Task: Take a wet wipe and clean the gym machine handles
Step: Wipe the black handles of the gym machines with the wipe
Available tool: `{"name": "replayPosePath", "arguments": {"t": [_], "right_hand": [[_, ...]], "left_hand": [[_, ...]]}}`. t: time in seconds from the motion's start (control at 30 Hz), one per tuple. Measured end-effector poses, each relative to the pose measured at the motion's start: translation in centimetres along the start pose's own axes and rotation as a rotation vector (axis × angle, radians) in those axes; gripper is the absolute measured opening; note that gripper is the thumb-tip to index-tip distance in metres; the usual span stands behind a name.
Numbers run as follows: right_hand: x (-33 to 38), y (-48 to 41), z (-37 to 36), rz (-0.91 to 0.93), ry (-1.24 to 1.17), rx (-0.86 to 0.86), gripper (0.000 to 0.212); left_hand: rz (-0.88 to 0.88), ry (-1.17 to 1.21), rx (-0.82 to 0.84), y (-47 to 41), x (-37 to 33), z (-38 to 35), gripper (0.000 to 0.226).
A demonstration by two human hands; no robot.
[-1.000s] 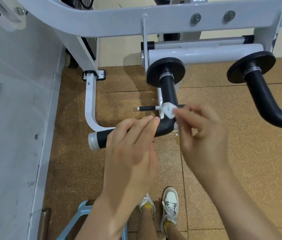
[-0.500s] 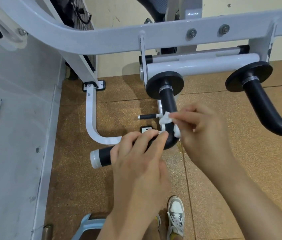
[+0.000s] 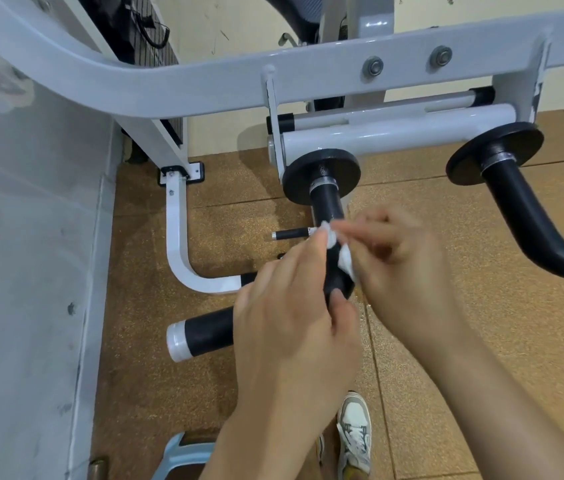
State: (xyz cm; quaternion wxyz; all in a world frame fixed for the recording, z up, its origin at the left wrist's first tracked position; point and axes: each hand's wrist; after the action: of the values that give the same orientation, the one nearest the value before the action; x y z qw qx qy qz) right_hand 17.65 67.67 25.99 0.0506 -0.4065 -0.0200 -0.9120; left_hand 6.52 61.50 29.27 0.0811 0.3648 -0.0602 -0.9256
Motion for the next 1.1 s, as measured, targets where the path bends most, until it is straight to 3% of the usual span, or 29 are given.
{"name": "replayPosePath", "arguments": {"t": [0.13, 0.3, 0.37, 0.53, 0.73, 0.87, 0.97, 1.03, 1.1], "right_hand": [[0.1, 0.6, 0.6, 0.018, -0.020, 0.078, 0.014], [0.4, -5.0, -1.9, -0.199, -0.076, -0.123, 0.010], [0.5, -5.3, -2.1, -0.259, -0.137, -0.202, 0.011], [0.7, -2.8, -1.3, -0.260, -0.077, -0.135, 0.005], [0.6, -5.8, -2.3, -0.283, -0.020, -0.215, 0.005], [-1.9, -3.7, -3.4, -0.520, -0.279, -0.189, 0.010], [-1.1, -3.6, -3.2, -0.616, -0.637, -0.190, 0.006], [-0.6, -4.1, -2.7, -0.538, -0.638, -0.223, 0.004], [0.0, -4.8, -2.3, -0.358, -0.409, -0.215, 0.007]], "left_hand": [[-0.013, -0.010, 0.052, -1.4, -0.7, 0.1, 0.051], [0.058, 0.047, 0.084, -5.7, -0.6, 0.8, 0.014], [0.044, 0.060, 0.033, -7.4, -0.3, 1.1, 0.018], [0.018, 0.138, -0.051, -7.8, 0.5, 1.3, 0.010], [0.016, 0.304, -0.122, -9.1, 0.4, 0.7, 0.018], [-0.050, 0.192, -0.139, -9.9, 0.1, -0.1, 0.010], [0.051, 0.253, -0.134, -10.8, 0.5, 0.1, 0.004], [0.114, 0.334, -0.118, -10.8, 1.0, 0.3, 0.007], [0.131, 0.423, -0.099, -10.4, 1.2, 0.6, 0.018]]}}
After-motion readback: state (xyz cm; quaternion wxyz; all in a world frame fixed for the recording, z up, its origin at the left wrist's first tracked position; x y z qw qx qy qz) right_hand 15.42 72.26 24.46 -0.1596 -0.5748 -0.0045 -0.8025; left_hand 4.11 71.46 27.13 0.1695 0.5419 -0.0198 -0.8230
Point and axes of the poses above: each hand's wrist, its own y-axis away from the middle knuckle, its own z-axis out of the back of the hand, x = y × z, and after that the axes turned 8 degrees about y, right-handed
